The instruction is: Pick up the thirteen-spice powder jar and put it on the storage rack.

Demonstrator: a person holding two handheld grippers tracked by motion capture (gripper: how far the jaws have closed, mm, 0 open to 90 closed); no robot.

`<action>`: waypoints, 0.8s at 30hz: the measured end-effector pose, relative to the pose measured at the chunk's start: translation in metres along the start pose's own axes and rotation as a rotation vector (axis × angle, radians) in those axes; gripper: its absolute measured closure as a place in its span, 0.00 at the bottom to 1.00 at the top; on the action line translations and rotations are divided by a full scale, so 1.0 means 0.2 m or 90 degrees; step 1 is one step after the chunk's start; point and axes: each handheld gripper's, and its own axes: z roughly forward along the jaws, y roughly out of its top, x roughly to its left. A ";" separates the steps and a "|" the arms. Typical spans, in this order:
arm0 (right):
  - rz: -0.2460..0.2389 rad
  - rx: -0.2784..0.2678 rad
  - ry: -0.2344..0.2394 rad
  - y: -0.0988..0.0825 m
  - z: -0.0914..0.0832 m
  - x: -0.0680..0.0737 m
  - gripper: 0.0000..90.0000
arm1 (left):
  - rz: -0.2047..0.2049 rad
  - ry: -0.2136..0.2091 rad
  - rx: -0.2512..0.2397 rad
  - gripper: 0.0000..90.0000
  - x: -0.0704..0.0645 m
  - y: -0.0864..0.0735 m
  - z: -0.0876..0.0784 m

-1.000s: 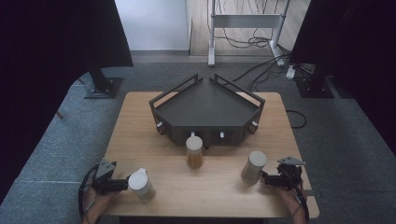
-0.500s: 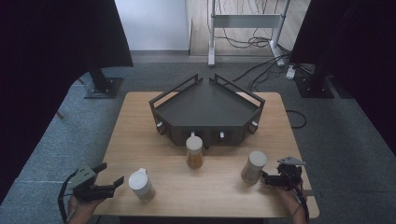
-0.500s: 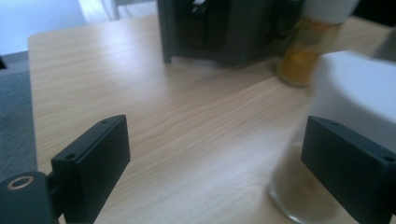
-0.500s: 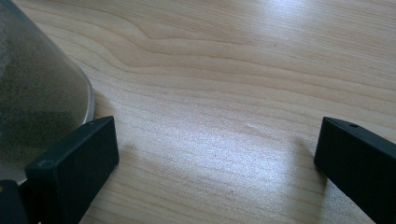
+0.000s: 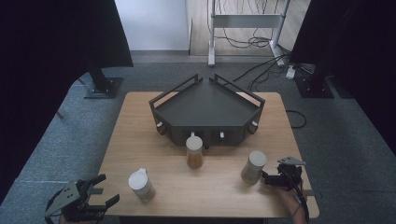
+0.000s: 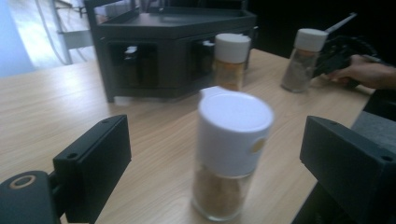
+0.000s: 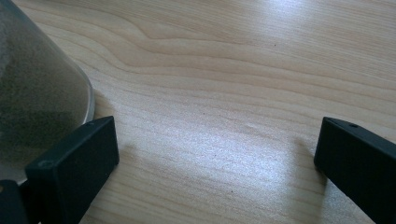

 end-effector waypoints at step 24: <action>0.000 0.000 0.000 0.00 0.00 0.00 0.00 | 0.045 0.002 0.035 0.08 -0.14 0.01 0.21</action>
